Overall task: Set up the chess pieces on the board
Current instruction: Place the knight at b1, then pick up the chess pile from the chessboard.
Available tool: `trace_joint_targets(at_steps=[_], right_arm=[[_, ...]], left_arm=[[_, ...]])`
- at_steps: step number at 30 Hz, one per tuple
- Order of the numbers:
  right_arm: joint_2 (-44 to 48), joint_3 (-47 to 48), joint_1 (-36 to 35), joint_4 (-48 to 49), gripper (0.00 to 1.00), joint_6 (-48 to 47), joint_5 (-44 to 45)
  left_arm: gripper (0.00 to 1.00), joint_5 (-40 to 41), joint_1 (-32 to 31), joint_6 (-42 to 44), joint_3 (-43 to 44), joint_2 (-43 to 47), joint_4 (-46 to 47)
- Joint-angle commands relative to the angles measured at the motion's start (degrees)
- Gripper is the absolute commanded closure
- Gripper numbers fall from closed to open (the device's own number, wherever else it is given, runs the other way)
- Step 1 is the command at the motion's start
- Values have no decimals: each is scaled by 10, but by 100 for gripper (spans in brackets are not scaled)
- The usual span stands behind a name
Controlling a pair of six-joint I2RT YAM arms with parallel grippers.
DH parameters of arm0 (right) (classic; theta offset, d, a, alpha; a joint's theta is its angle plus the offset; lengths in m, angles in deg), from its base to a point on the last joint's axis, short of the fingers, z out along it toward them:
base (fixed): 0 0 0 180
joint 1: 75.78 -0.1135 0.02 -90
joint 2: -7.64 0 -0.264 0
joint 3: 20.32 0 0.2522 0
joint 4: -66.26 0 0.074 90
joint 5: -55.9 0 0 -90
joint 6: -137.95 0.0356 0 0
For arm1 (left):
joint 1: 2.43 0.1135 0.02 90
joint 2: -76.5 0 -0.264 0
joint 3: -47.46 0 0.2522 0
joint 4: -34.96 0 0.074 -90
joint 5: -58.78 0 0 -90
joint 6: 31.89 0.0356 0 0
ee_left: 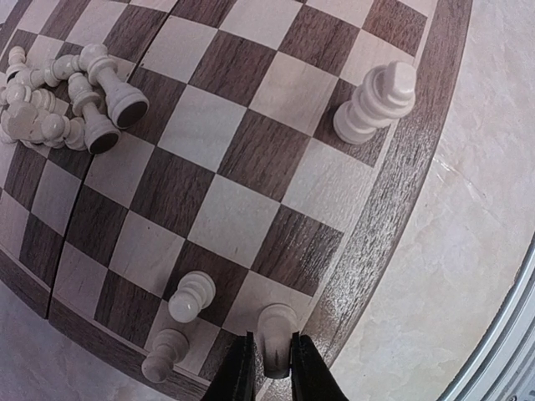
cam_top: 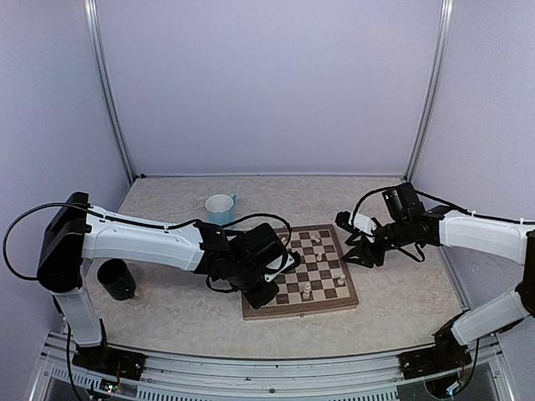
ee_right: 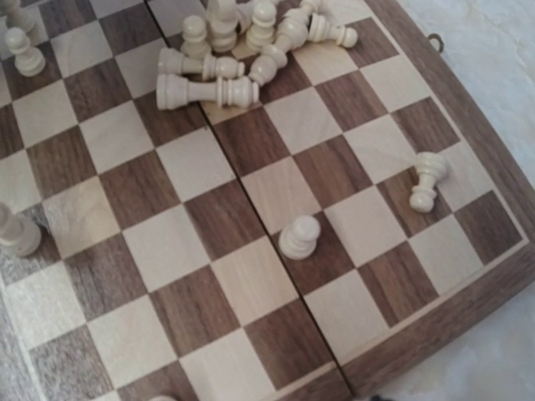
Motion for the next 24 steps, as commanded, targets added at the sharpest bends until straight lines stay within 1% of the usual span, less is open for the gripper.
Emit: trace_joint_targets(at_steps=[1, 7, 10, 12, 15, 21, 24], right_arm=[[-5, 7, -4, -8, 48, -3, -11], [-5, 7, -4, -10, 48, -1, -11], [-5, 8, -4, -9, 49, 0, -8], [-7, 8, -4, -9, 49, -2, -2], [-5, 5, -4, -7, 49, -5, 7], [3, 1, -4, -2, 49, -8, 22], [3, -2, -5, 0, 49, -11, 30]], left_arm=[[79, 10, -1, 4, 21, 7, 3], [70, 13, -3, 15, 50, 50, -6], [64, 41, 19, 9, 50, 83, 22], [62, 43, 45, -8, 55, 90, 40], [61, 52, 71, -24, 88, 66, 37], [59, 54, 89, -40, 168, -15, 12], [59, 55, 95, -45, 194, -54, 7]])
